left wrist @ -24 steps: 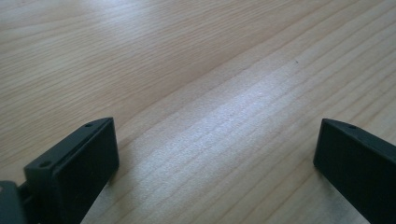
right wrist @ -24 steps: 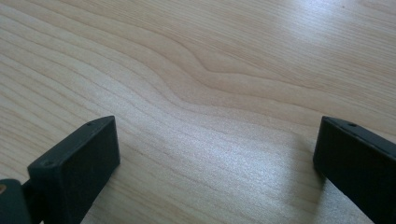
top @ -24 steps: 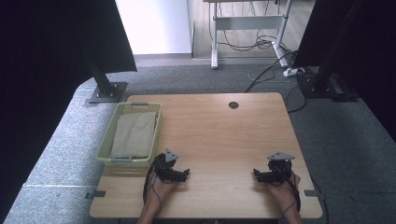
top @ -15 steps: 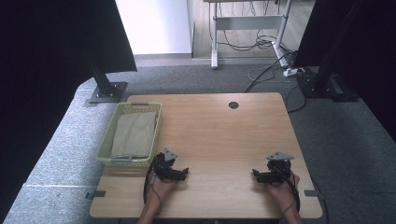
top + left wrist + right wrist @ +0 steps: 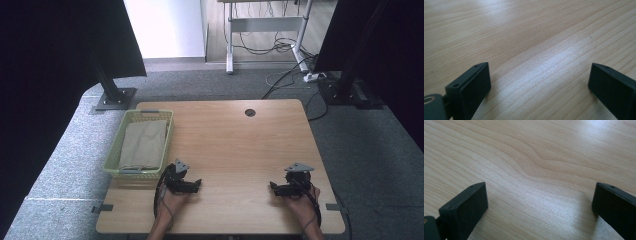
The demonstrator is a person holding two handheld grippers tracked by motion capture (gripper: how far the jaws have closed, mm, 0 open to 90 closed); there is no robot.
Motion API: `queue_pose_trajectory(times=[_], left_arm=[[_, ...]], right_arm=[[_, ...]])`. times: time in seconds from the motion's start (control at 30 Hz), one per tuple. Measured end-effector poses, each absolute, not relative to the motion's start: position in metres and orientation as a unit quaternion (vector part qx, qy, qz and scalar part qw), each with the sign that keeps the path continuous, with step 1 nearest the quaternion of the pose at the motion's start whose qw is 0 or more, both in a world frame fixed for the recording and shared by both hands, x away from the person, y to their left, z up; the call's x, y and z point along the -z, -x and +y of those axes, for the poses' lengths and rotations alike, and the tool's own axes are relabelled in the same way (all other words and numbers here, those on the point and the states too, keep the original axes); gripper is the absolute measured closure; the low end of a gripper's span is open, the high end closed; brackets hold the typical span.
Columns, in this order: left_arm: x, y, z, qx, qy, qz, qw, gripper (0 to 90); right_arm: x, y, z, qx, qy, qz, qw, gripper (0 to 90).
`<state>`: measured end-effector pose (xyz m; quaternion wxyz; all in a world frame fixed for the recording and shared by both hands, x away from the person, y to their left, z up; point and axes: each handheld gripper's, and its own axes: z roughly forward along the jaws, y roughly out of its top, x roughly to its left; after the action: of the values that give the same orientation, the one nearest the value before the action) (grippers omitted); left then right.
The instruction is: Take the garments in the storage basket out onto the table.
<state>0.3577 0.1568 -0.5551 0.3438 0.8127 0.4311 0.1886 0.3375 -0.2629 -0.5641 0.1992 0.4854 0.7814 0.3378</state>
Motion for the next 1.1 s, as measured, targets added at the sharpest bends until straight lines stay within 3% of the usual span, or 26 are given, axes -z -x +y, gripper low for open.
queue_pose_trajectory(times=[1.1], left_arm=[[0.487, -0.389, 0.154, -0.165, -0.816, 0.417, 0.364, 5.8]], right_arm=[[0.564, -0.338, -0.262, -0.339, -0.481, 0.784, 0.197, 0.0]])
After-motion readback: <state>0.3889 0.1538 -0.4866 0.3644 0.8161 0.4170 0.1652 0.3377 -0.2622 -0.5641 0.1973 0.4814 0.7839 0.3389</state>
